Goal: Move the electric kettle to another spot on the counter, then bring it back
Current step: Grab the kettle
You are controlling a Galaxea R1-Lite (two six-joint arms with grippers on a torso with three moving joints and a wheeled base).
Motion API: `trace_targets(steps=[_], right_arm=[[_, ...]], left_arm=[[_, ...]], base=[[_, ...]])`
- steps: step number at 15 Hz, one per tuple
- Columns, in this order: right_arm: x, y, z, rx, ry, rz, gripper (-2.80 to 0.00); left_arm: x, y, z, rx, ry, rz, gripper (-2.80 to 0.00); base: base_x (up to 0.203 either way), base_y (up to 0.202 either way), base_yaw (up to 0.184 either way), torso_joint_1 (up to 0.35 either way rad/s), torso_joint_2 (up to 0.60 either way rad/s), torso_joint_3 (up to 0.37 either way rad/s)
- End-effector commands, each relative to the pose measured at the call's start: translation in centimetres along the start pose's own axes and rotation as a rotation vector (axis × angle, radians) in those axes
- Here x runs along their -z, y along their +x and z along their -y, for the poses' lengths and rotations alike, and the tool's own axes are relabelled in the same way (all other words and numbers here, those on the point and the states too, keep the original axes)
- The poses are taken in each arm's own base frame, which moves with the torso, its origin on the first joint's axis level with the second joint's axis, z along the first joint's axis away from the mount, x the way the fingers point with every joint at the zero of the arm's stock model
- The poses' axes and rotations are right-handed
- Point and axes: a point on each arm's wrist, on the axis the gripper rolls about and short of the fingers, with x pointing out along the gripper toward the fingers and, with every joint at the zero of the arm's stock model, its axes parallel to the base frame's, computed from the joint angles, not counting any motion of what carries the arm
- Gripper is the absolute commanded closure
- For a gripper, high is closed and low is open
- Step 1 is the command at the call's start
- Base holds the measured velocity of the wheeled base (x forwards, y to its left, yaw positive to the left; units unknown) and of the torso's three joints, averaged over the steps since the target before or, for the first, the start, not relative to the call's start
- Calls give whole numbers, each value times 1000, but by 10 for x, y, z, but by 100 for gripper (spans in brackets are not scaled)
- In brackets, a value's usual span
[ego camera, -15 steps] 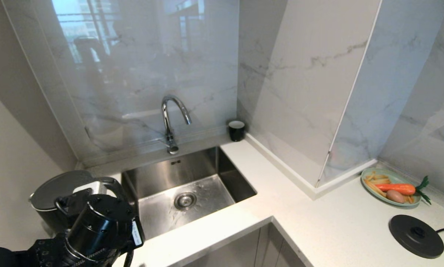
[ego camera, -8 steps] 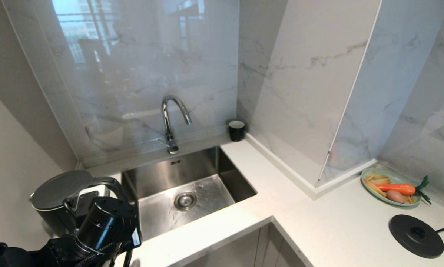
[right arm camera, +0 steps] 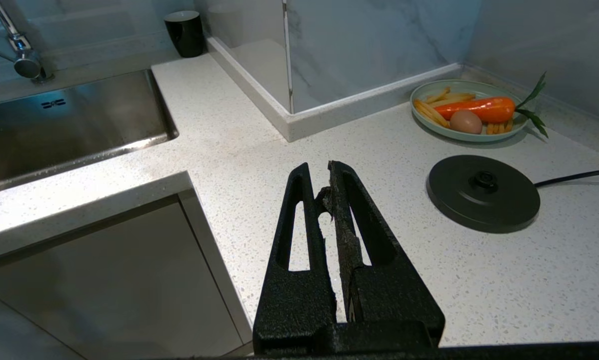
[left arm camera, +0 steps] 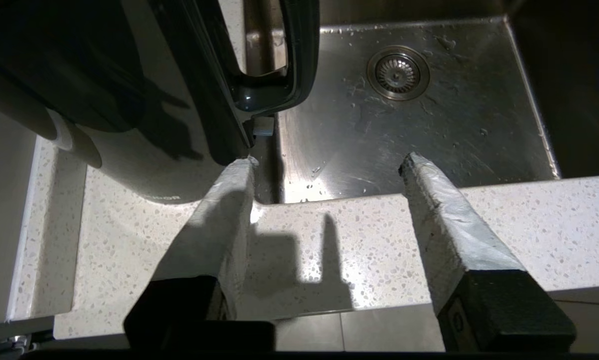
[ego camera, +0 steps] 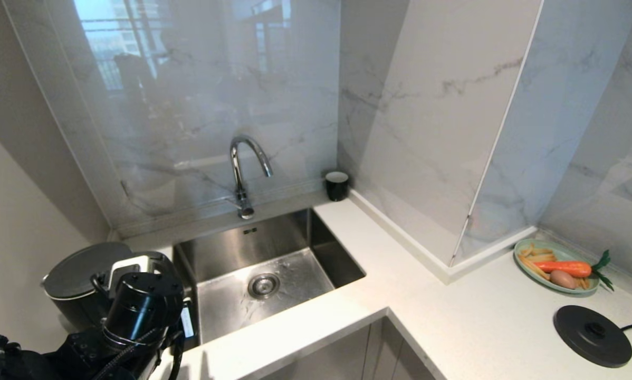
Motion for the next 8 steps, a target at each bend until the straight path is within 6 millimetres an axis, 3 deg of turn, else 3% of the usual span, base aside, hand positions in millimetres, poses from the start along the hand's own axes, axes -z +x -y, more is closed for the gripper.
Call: trace_targets(steps=[1, 8], right_arm=[[0, 0, 0, 0, 0, 0, 0], [0, 0, 0, 0, 0, 0, 0]], left_arm=[[-1, 8, -1, -22, -16, -3, -280], [6, 41, 12, -25, -23, 36, -280]], base=[[0, 0, 0, 0, 0, 0], [0, 0, 0, 0, 0, 0]])
